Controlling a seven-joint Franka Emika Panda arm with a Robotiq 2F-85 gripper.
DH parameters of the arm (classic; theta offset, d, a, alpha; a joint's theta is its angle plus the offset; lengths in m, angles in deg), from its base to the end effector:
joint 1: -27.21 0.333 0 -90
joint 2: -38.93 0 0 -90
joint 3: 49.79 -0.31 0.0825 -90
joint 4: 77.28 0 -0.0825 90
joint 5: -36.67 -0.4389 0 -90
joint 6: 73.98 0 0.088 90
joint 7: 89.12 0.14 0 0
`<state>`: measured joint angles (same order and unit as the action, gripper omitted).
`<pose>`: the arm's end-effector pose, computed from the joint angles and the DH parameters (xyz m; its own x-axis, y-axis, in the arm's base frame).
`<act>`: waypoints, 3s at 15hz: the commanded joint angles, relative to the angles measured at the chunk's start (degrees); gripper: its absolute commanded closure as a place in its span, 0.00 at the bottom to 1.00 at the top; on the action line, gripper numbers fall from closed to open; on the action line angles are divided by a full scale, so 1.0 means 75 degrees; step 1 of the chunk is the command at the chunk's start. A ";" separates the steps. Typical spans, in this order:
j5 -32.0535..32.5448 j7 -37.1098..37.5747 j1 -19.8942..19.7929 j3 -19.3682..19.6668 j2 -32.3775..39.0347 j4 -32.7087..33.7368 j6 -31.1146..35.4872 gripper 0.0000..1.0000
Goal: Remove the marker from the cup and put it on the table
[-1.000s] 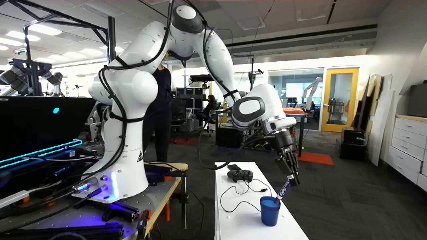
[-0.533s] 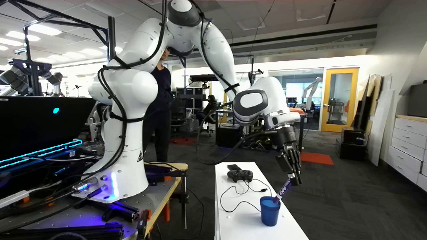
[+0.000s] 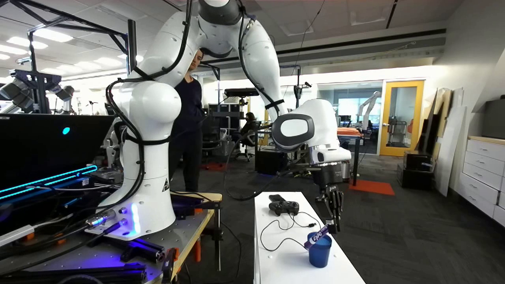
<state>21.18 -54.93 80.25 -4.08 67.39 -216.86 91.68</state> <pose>0.5211 -0.0007 0.0965 0.7774 -0.5664 0.2735 -0.6102 -0.7847 0.1094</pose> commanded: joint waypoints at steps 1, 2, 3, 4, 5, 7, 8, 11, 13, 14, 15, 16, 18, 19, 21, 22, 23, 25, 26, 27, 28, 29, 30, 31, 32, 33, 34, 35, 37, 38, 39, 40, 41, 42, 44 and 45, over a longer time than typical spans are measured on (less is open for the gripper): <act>0.0263 -0.0661 -0.1652 -0.1407 -0.0868 -0.0321 0.0087 0.93; 0.0254 -0.0892 -0.2171 -0.1875 -0.0918 -0.0338 0.0096 0.93; 0.0238 -0.1063 -0.2671 -0.2334 -0.0926 -0.0336 0.0096 0.93; 0.0230 -0.1271 -0.3251 -0.2854 -0.0940 -0.0343 0.0092 0.93; 0.0245 -0.1450 -0.3797 -0.3344 -0.0912 -0.0340 0.0092 0.93; 0.0235 -0.1790 -0.4729 -0.4163 -0.0807 -0.0316 0.0087 0.93; 0.0198 -0.2018 -0.5137 -0.4507 -0.0780 -0.0337 0.0109 0.93; 0.0340 -0.2451 -0.5815 -0.5030 -0.0578 -0.0348 0.0250 0.93; 0.0353 -0.2751 -0.6194 -0.5327 -0.0480 -0.0340 0.0364 0.93; 0.0358 -0.2873 -0.6344 -0.5441 -0.0426 -0.0312 0.0369 0.93; 0.0383 -0.2994 -0.6453 -0.5526 -0.0332 -0.0267 0.0422 0.93; 0.0379 -0.3123 -0.6579 -0.5635 -0.0197 -0.0175 0.0511 0.93; 0.0367 -0.3372 -0.6837 -0.5848 0.0058 -0.0004 0.0551 0.93; 0.0338 -0.3485 -0.6984 -0.5986 0.0223 0.0137 0.0516 0.93; 0.0287 -0.3711 -0.7292 -0.6245 0.0526 0.0408 0.0401 0.93; 0.0289 -0.3779 -0.7407 -0.6337 0.0704 0.0568 0.0336 0.93; 0.0304 -0.3851 -0.7501 -0.6409 0.0849 0.0700 0.0299 0.93; 0.0261 -0.4035 -0.7789 -0.6648 0.1151 0.0983 0.0263 0.93; 0.0264 -0.4109 -0.7896 -0.6723 0.1296 0.1126 0.0202 0.93; 0.0284 -0.4142 -0.7952 -0.6752 0.1441 0.1268 0.0146 0.93; 0.0288 -0.4196 -0.8035 -0.6803 0.1564 0.1402 0.0073 0.93; 0.0284 -0.4220 -0.8094 -0.6835 0.1659 0.1518 0.0023 0.93; 0.0290 -0.4222 -0.8117 -0.6836 0.1762 0.1634 -0.0036 0.93; 0.0290 -0.4246 -0.8151 -0.6853 0.1850 0.1736 -0.0086 0.93; 0.0283 -0.4256 -0.8164 -0.6852 0.1926 0.1827 -0.0122 0.92; 0.0269 -0.4221 -0.8156 -0.6831 0.1996 0.1907 -0.0199 0.64; 0.0257 -0.4231 -0.8172 -0.6842 0.2048 0.1969 -0.0217 0.53; 0.0248 -0.4245 -0.8191 -0.6861 0.2107 0.2018 -0.0219 0.47; 0.0232 -0.4227 -0.8193 -0.6862 0.2180 0.2075 -0.0175 0.36; 0.0216 -0.4210 -0.8190 -0.6868 0.2180 0.2066 -0.0141 0.28; 0.0222 -0.4189 -0.8159 -0.6846 0.2167 0.2057 -0.0132 0.23; 0.0222 -0.4160 -0.8120 -0.6829 0.2101 0.2007 -0.0098 0.15; 0.0231 -0.4106 -0.8054 -0.6784 0.2023 0.1961 -0.0114 0.10; 0.0253 -0.4053 -0.7972 -0.6720 0.1924 0.1899 -0.0115 0.03; 0.0286 -0.3967 -0.7839 -0.6625 0.1710 0.1781 -0.0154 0.00; 0.0303 -0.3948 -0.7790 -0.6591 0.1627 0.1739 -0.0150 0.00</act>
<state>22.78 -85.76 21.06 -54.09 83.22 -201.74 91.98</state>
